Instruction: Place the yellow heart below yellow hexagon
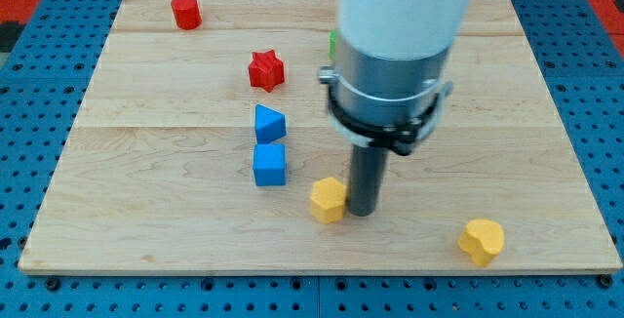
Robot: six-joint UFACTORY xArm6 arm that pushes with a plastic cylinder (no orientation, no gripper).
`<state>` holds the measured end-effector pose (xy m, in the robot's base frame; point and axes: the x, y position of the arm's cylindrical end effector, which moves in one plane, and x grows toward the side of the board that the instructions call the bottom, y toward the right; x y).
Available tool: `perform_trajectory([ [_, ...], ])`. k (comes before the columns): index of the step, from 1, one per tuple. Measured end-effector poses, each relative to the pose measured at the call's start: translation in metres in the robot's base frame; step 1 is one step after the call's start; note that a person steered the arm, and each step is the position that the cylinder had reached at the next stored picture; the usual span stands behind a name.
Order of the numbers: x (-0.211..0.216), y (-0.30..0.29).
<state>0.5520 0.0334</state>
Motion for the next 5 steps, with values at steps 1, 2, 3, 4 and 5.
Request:
perform_trajectory([
  [1,0.0,-0.031],
  [2,0.0,-0.041],
  [3,-0.019,0.077],
  [4,-0.018,0.178],
  [5,0.015,0.227],
])
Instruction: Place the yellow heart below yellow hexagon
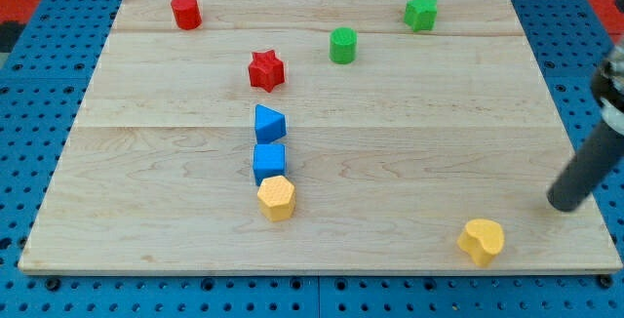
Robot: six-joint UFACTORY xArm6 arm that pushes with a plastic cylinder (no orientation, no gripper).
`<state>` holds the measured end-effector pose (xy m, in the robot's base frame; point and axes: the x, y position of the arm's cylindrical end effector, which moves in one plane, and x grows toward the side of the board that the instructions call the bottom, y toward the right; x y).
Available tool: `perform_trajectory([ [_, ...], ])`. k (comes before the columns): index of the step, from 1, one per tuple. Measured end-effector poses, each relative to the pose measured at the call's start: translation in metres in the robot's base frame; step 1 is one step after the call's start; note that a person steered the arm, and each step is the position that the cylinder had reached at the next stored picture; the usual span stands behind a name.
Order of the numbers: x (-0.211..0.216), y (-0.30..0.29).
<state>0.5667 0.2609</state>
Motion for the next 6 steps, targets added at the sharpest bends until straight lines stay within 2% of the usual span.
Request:
perform_trajectory([
  [1,0.036,-0.038],
  [2,0.031,-0.103],
  [4,0.027,-0.143],
  [6,0.027,-0.23],
])
